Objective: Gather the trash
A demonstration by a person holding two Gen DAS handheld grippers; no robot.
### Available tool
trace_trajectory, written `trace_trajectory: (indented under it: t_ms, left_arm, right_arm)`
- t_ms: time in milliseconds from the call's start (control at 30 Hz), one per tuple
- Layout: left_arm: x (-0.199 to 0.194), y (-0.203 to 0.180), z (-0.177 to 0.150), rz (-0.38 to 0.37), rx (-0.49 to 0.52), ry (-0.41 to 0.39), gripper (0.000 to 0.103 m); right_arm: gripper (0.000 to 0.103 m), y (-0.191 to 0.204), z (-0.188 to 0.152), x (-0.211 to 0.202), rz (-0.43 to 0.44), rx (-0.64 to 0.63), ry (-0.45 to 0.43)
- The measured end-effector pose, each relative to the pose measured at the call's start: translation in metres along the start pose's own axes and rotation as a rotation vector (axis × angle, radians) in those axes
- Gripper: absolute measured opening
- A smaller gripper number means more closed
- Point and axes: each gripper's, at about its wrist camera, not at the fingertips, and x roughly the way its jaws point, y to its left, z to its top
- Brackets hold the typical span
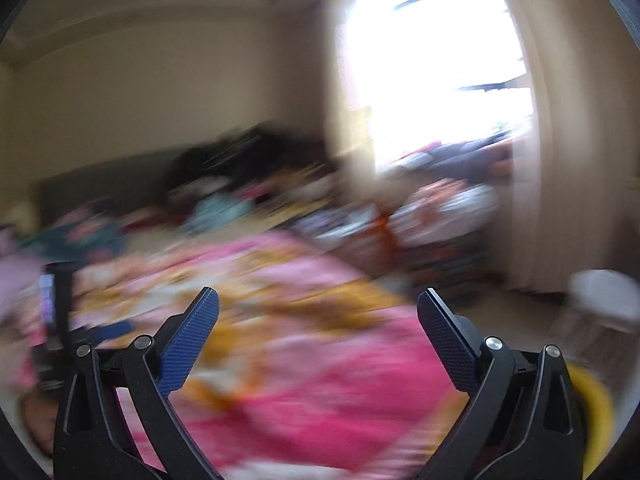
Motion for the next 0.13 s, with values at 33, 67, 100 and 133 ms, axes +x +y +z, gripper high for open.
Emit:
trace_trajectory:
  t_ms: [33, 67, 100, 133]
  left_arm:
    - [0.009, 0.031, 0.001, 0.097, -0.045, 0.021, 0.092]
    - [0.02, 0.062, 0.0, 0.189, -0.086, 0.054, 0.092]
    - [0.03, 0.089, -0.003, 0.258, -0.116, 0.076, 0.092]
    - [0.038, 0.107, -0.006, 0.307, -0.132, 0.09, 0.092]
  right_arm:
    - [0.097, 0.021, 0.0, 0.033, 0.093, 0.008, 0.064]
    - [0.097, 0.039, -0.003, 0.06, 0.153, 0.007, 0.124]
    - [0.097, 0.06, -0.01, 0.092, 0.196, -0.011, 0.208]
    - [0.097, 0.083, -0.022, 0.128, 0.235, -0.04, 0.317]
